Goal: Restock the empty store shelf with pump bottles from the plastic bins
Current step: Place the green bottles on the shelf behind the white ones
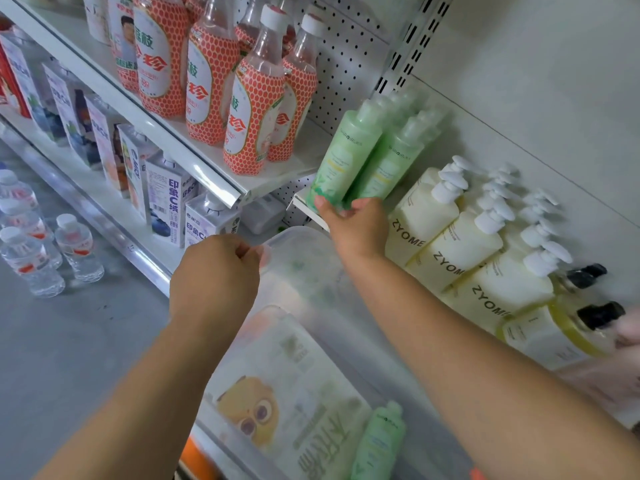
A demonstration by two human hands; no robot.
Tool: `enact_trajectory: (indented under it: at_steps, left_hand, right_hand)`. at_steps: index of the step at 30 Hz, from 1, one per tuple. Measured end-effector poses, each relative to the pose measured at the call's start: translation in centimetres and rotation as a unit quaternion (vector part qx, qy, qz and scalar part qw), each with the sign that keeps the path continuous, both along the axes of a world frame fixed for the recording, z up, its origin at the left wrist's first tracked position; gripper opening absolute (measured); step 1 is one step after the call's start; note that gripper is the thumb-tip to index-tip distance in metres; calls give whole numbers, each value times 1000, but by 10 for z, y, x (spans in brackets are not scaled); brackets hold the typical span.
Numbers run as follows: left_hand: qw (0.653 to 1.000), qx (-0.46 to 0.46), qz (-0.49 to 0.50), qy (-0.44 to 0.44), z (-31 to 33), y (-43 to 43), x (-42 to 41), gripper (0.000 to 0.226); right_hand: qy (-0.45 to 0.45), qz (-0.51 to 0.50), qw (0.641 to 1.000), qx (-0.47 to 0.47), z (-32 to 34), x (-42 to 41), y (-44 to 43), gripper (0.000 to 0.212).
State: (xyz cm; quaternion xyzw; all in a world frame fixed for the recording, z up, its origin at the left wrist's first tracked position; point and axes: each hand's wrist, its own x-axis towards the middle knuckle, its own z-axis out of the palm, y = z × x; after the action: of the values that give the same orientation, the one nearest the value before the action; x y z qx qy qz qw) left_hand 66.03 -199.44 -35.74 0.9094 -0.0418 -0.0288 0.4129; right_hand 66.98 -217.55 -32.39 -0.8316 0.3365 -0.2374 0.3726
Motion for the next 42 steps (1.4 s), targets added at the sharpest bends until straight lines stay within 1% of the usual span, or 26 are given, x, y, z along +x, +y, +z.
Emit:
enact_trajectory:
  at_steps: [2,3,5,6,9,11,13,15,17,19,20,22,23,25,27,28,30,33,37,40,42]
  left_hand:
    - [997,62,-10,-43,0,-2,-6,36]
    - [993,98,-17,-71,1,-4,-9,33]
    - [980,156,-39,-118,1,-8,-15,39]
    - [975,172,-52,-130,1,-9,-18,44]
    - [963,206,-85,-152,2,-10,-23,57]
    - [956,234,-95,-151,3,-10,-30,68]
    - [950,273,-96,-119,2,-13,-42,89]
    - [934,326,-101,-103,-1,-16,-53,110]
    - [922,358,-105,-103,-4,-17,-61,118]
    - [918,368,-99,-109,-6,-16,-59,121]
    - [915,374,-99,-112,-7,-17,-59,121]
    - [909,388,-101,-114,-8,-18,-60,122]
    - [906,394,-101,-116,-8,-19,-61,123]
    - [901,405,-100,-117,-9,-21,-62,123]
    - [897,414,-99,-117,-8,-23,-64,123]
    - [895,418,-98,-120,-8,-24,-64,122]
    - [893,421,-98,-121,-8,-26,-66,121]
    - [893,422,-95,-122,-9,-26,-66,122]
    - [892,423,-96,-130,-11,-26,-64,122]
    - [894,419,-96,-130,-11,-25,-62,119]
    - [899,408,-95,-126,-12,-22,-60,116]
  right_hand:
    - [2,30,999,17,2,-36,4,43]
    - [5,45,999,26,0,-56,5,39]
    - [18,70,995,65,-8,-96,4,35]
    - [33,75,991,104,-12,-115,2,35]
    - [123,47,962,241,-29,-165,-8,37]
    - [196,16,945,263,-42,-192,-19,43]
    - [285,0,928,241,-51,-210,-28,54]
    - [377,-4,902,212,-49,-218,-34,73]
    - [465,0,862,201,-47,-223,-36,98]
    - [537,20,819,201,-51,-221,-36,114]
    - [547,31,808,218,-55,-221,-37,117]
    - [536,39,807,247,-65,-220,-40,115]
    - [525,35,813,248,-71,-220,-43,108]
    - [509,23,820,262,-81,-219,-46,86]
    - [517,21,808,282,-94,-220,-45,67]
    - [528,21,797,292,-102,-221,-43,64]
    - [540,27,781,311,-115,-223,-33,64]
    - [516,24,783,346,-126,-223,-22,64]
    - [501,37,781,372,-127,-219,-27,71]
    - [478,56,791,379,-114,-217,-28,58]
    - [429,72,803,406,-98,-215,-29,46]
